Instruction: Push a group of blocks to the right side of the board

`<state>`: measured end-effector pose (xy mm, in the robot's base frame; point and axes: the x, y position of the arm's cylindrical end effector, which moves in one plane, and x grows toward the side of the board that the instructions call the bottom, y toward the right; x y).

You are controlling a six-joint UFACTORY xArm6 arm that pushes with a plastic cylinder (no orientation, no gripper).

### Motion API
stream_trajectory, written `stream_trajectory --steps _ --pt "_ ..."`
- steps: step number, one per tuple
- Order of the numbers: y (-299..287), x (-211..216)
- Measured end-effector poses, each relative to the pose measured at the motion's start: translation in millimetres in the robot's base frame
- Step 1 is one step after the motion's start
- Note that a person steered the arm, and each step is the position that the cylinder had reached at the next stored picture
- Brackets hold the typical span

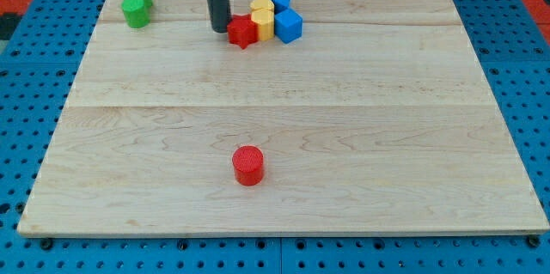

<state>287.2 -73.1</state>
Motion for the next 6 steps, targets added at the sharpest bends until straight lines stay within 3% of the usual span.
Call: stream_trajectory --steps 2,4,6 --pt "19.8 -4.7" --pt "14.3 24.8" --pt "56.3 25.0"
